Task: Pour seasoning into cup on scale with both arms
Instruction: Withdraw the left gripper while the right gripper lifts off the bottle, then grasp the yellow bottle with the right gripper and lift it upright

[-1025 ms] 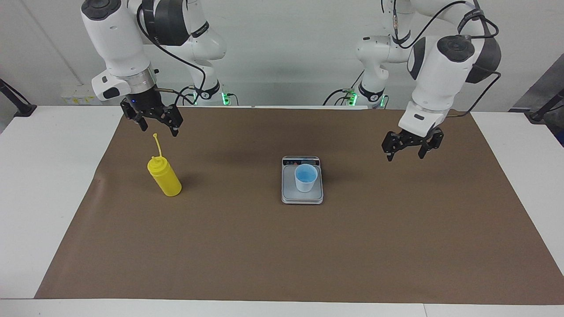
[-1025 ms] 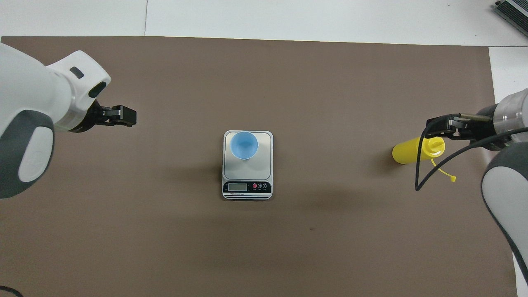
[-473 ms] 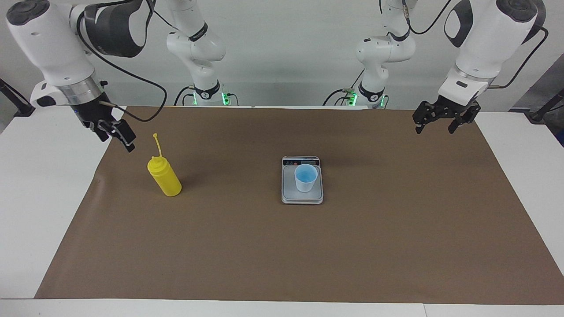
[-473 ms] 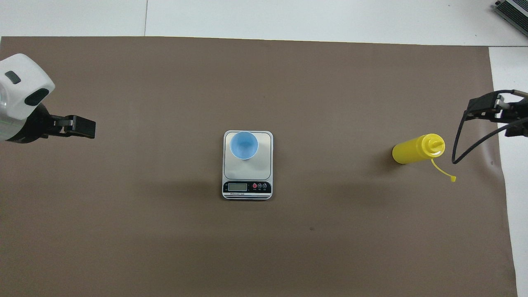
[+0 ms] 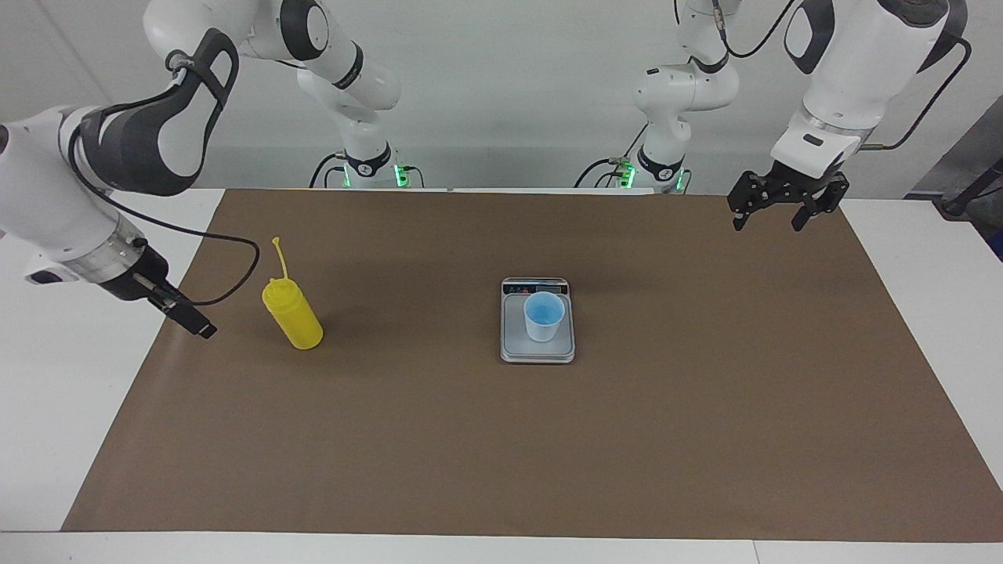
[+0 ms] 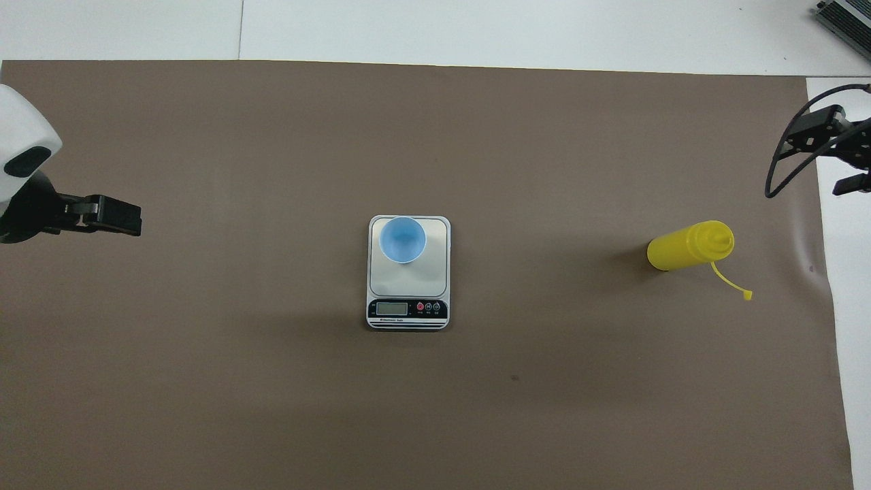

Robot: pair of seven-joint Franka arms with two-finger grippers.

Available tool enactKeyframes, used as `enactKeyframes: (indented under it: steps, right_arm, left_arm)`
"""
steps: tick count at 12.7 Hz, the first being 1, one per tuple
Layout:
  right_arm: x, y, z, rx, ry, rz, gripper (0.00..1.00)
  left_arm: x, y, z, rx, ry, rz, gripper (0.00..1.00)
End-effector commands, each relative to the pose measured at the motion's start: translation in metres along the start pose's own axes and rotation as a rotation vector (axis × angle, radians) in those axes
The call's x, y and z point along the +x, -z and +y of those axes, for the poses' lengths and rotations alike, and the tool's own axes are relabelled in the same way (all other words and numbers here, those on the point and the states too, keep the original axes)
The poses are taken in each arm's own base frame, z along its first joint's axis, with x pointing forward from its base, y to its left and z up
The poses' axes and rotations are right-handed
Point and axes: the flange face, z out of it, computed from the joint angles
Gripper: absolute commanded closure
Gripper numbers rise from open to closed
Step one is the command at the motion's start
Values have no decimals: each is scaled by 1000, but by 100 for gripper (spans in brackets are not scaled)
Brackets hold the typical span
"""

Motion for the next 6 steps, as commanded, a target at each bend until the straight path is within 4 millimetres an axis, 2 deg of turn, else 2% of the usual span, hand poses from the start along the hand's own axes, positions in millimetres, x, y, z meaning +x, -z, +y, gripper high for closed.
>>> enactKeyframes:
  steps: [1,2,4,6]
  right_arm:
    - [15,-19,3,58,-141,-89,0]
    - [19,-31,4,68,-186,-124,0]
    - [32,-54,25,128,-275,-219,0]
    - [32,-81,34,107,-345,-285,0]
  left_arm:
    - [-6,7,-6,-54,13,-7,0]
    - [-5,11,-8,-60,18,0,0]
    - [-6,15,-6,-53,7,5,0]
    - [-9,14,-7,-45,6,-14,0]
